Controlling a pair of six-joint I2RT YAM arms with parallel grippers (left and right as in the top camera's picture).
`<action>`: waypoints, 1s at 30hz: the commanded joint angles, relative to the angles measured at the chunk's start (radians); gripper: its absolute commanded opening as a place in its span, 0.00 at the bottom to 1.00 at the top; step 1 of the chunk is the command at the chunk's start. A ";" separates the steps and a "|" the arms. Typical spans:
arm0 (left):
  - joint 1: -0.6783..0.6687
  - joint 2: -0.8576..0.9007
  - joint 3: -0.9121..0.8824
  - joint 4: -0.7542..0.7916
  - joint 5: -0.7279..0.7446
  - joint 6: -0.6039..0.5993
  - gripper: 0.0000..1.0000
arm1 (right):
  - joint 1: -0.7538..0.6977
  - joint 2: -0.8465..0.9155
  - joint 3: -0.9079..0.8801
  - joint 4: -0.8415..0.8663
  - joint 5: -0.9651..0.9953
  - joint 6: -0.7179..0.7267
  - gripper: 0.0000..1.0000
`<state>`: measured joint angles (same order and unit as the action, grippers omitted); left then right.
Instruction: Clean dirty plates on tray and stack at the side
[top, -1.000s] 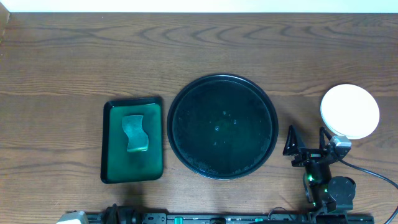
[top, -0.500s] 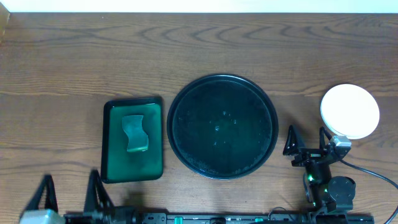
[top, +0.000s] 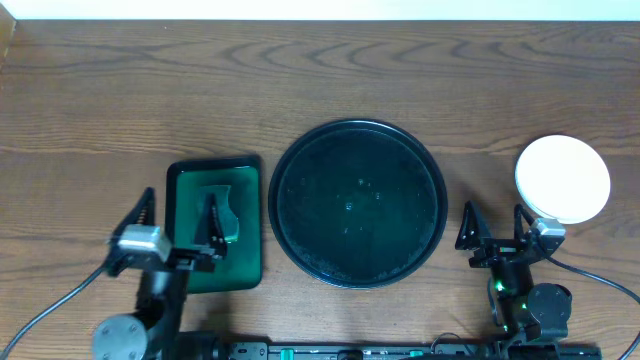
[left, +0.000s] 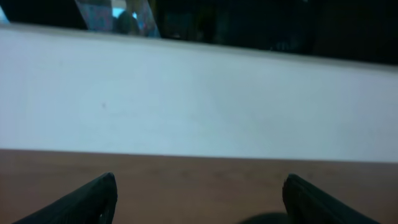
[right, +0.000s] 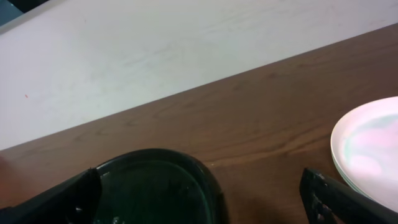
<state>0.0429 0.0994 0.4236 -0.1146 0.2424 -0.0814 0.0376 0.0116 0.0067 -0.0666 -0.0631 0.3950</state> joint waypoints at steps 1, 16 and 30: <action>-0.003 -0.074 -0.090 0.042 0.038 -0.006 0.85 | -0.017 -0.006 -0.002 -0.005 0.006 0.008 0.99; -0.003 -0.098 -0.330 0.116 0.035 -0.026 0.85 | -0.017 -0.006 -0.002 -0.005 0.006 0.008 0.99; -0.003 -0.098 -0.419 0.115 0.034 -0.055 0.85 | -0.017 -0.006 -0.002 -0.005 0.006 0.008 0.99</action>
<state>0.0429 0.0109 0.0181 0.0051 0.2638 -0.1307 0.0376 0.0116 0.0067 -0.0662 -0.0631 0.3950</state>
